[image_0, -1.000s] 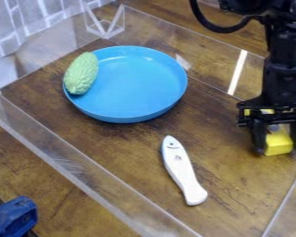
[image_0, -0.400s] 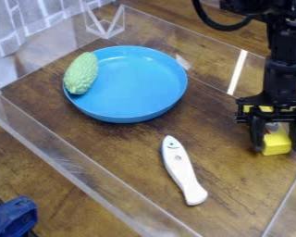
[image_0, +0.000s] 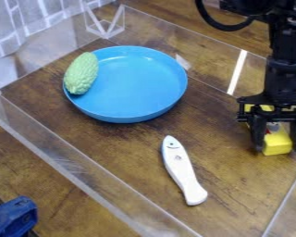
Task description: Put the yellow brick in the blue tray
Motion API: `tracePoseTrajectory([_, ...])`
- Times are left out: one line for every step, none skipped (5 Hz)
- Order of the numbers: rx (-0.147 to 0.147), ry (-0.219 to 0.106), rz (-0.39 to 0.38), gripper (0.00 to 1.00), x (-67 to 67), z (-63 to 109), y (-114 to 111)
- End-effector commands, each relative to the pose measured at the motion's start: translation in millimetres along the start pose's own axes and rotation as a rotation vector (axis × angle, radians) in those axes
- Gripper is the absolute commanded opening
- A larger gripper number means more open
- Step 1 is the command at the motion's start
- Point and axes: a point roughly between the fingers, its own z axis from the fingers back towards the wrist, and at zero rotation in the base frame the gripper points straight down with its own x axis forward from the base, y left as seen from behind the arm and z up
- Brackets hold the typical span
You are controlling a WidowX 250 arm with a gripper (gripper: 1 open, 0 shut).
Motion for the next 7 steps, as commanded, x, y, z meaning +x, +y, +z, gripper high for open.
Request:
tracePoseTrajectory([-0.048,-0.108,-0.187,0.0,18.8,36.8,-5.9])
tracePoseTrajectory([-0.029,-0.096,-0.293,0.0,6.3,38.2,-11.6])
tracePoseTrajectory([-0.012,-0.085,-0.395,0.0,-7.1,39.1,-16.1])
tracePoseTrajectory([-0.003,-0.091,-0.391,0.0,-3.1,38.7,-16.3])
tracePoseTrajectory([0.006,-0.098,-0.384,0.0,1.4,37.5,-16.3])
tracePoseTrajectory([0.014,-0.105,-0.377,0.0,5.7,36.7,-16.2])
tracePoseTrajectory([0.027,-0.104,-0.413,0.0,2.2,37.7,-18.6])
